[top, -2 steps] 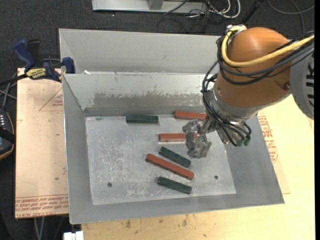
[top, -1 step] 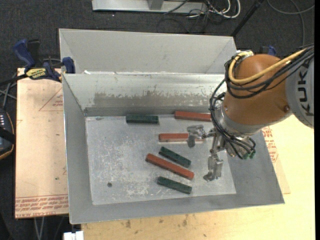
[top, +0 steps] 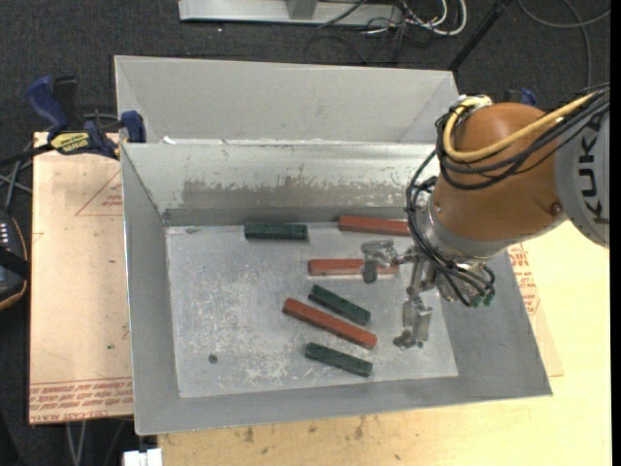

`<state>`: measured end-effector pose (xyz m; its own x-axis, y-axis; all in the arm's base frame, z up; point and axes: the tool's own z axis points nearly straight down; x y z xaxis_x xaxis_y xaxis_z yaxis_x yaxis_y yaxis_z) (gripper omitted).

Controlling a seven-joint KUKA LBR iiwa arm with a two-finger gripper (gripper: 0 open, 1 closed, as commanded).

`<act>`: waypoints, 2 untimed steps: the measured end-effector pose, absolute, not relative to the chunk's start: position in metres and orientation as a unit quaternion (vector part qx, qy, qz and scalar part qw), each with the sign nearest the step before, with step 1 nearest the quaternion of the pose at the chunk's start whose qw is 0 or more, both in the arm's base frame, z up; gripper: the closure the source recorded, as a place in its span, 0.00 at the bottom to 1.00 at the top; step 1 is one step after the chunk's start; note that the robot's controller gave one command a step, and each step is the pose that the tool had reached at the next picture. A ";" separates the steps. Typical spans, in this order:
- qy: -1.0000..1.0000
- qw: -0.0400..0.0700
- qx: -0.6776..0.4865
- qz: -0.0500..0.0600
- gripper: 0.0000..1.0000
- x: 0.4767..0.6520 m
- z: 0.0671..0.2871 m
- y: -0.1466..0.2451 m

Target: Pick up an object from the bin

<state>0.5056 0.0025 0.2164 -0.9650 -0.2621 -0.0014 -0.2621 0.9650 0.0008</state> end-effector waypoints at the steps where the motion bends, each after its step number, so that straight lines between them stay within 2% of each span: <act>1: 0.985 0.003 -0.170 0.000 0.00 0.509 0.172 0.019; 2: 0.964 0.003 -0.267 0.000 0.00 0.530 0.107 0.006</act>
Offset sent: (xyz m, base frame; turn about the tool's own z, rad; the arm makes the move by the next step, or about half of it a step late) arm 0.0361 -0.0136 -0.1464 -0.3487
